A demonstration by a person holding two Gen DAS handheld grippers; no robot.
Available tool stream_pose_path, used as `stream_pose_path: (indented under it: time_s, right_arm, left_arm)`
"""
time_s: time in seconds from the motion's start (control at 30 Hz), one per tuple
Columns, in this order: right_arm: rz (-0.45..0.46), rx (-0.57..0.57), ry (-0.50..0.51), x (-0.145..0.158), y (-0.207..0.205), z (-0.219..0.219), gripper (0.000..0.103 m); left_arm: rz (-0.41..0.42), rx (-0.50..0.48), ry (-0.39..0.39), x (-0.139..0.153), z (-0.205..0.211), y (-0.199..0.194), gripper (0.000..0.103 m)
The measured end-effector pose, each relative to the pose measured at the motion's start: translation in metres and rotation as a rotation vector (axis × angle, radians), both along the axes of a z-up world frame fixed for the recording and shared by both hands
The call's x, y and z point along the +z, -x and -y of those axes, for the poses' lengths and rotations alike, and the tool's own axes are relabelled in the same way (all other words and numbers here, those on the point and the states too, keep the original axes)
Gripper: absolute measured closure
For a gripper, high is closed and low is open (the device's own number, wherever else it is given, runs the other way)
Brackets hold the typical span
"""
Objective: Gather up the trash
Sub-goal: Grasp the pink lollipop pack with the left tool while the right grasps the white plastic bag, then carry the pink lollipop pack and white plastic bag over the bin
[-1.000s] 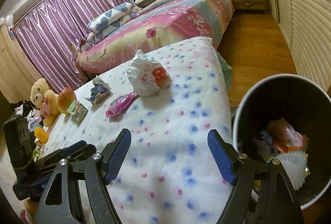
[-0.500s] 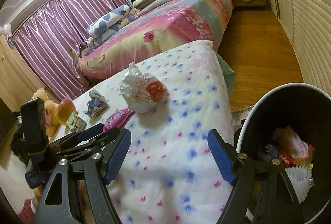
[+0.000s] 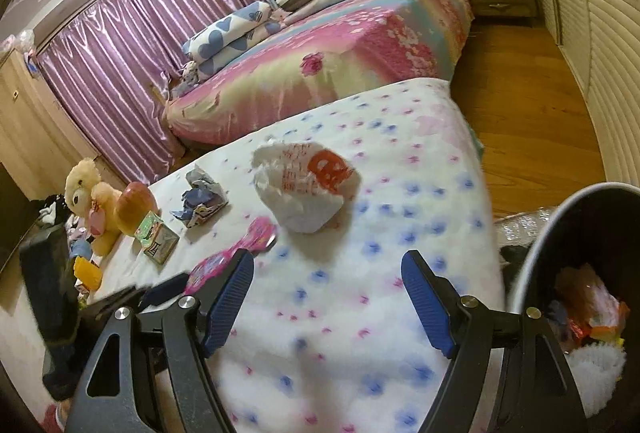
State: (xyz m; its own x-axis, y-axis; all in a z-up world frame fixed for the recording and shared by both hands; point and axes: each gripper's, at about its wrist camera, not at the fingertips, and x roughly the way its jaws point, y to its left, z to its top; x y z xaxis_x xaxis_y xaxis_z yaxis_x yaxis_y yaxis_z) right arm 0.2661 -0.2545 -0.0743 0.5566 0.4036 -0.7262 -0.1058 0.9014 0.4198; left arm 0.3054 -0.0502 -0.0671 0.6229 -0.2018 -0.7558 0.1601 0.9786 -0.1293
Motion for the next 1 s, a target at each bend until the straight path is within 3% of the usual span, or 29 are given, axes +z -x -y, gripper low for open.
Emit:
stream_pose_path:
  time_s: [0.2, 0.4, 0.47, 0.5, 0.63, 1.0]
  right_arm:
    - [0.028, 0.047, 0.031, -0.003, -0.02, -0.023, 0.025]
    - [0.011, 0.035, 0.055, -0.013, -0.042, -0.025, 0.026]
    - [0.004, 0.029, 0.066, -0.015, -0.045, -0.025, 0.035]
    - [-0.001, 0.028, 0.075, -0.015, -0.045, -0.025, 0.051]
    - [0.013, 0.032, 0.097, -0.012, -0.036, -0.027, 0.068]
    - [0.027, -0.025, 0.044, 0.006, 0.032, 0.007, 0.069]
  left_arm:
    - [-0.011, 0.022, 0.05, -0.001, -0.013, 0.003, 0.054]
    - [-0.021, -0.014, 0.012, -0.004, -0.006, -0.002, 0.053]
    - [-0.019, -0.023, -0.001, -0.005, -0.002, -0.002, 0.054]
    - [-0.017, -0.027, -0.003, -0.005, -0.001, -0.001, 0.056]
    - [-0.014, -0.03, 0.005, -0.005, -0.003, -0.001, 0.058]
    - [0.044, -0.059, 0.013, 0.006, 0.009, 0.034, 0.059]
